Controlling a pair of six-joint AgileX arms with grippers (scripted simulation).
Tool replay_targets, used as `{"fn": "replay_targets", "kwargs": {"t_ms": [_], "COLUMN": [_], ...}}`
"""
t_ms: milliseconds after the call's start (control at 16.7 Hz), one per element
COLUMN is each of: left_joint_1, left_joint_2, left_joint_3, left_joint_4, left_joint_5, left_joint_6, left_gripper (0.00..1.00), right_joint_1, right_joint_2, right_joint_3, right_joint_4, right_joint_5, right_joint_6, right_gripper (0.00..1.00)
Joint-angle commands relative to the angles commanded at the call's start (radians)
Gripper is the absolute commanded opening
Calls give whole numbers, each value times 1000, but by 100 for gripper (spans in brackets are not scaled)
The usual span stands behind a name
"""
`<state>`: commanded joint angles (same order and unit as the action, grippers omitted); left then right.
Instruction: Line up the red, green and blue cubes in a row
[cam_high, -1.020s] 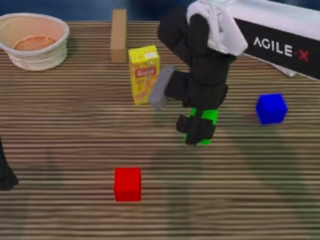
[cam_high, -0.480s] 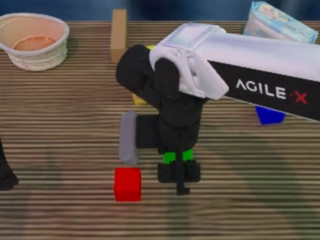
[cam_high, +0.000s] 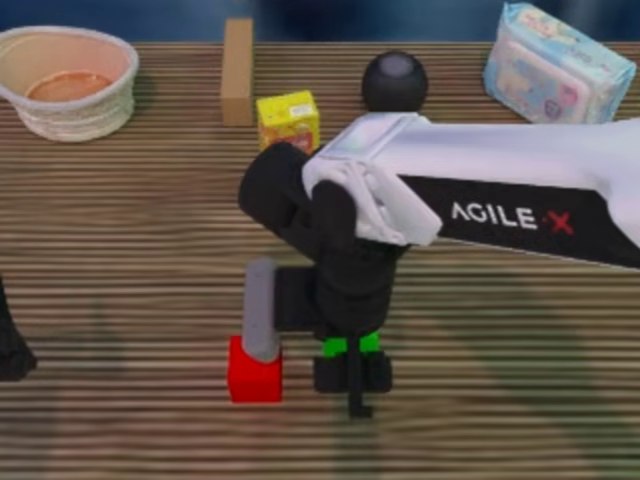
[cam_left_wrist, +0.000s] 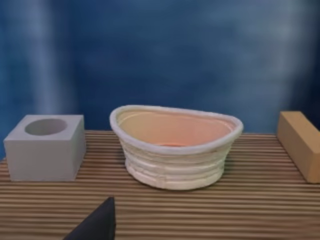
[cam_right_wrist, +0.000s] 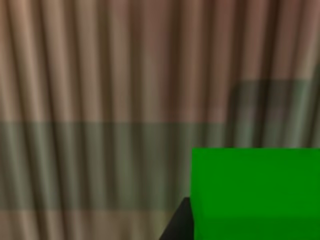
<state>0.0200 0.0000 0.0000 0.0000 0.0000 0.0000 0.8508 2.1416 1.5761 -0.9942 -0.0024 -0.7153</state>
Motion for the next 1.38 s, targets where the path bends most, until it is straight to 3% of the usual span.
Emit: {"fn": "replay_targets", "kwargs": {"t_ms": [360, 1140, 1380], "left_joint_1": [0, 0, 0], "left_joint_2": [0, 0, 0], "left_joint_3": [0, 0, 0], "left_joint_4": [0, 0, 0], "left_joint_5": [0, 0, 0], "left_joint_6": [0, 0, 0], "left_gripper": [100, 100, 100], "right_joint_1": [3, 3, 3], "right_joint_2": [16, 16, 16], "right_joint_3": [-42, -42, -42], "right_joint_4": [50, 50, 50], "right_joint_5": [1, 1, 1], "right_joint_6": [-2, -2, -2], "right_gripper": [0, 98, 100]}}
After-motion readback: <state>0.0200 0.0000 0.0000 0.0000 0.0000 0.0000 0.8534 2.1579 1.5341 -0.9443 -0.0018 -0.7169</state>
